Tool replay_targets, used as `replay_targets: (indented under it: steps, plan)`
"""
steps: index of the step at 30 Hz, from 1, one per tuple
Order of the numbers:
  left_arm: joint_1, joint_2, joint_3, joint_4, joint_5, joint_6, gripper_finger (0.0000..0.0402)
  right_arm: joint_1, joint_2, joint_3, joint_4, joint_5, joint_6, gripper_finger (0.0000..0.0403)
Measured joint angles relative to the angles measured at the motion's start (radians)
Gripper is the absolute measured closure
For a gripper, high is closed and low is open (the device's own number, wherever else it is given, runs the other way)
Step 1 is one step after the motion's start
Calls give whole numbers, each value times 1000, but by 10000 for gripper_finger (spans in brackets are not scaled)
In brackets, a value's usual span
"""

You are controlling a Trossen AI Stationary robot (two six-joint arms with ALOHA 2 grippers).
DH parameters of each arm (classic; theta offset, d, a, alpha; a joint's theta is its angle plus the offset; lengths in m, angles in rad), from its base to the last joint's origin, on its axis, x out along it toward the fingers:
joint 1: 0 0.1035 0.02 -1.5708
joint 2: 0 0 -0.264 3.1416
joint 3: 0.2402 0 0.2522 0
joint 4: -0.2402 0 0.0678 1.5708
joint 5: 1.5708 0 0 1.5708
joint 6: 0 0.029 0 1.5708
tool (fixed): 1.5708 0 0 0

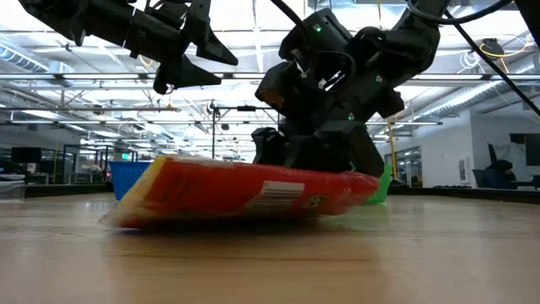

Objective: Pick & Place Food Item
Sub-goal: Put the green food coloring bottle into the blue bin

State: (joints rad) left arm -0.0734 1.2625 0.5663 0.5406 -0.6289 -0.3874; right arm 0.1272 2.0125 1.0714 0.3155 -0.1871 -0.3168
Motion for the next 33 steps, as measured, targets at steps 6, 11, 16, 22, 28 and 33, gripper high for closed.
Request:
replay_targets:
  steps: [6,11,16,22,28,33]
  plan:
    - [0,0,0,0,0,-5,123,0,-16,0,-68,2,7,196]
    - [0,0,0,-9,0,-14,123,0,-16,0,-57,-1,44,202]
    - [0,0,0,-22,0,-17,123,0,-15,0,-44,-1,69,203]
    - [0,0,0,-22,1,-22,123,5,-15,0,-32,0,107,203]
    - [0,0,0,-22,1,-22,123,5,-14,-1,-25,1,148,203]
    - [0,0,0,-22,1,-35,123,6,-12,-1,3,2,152,203]
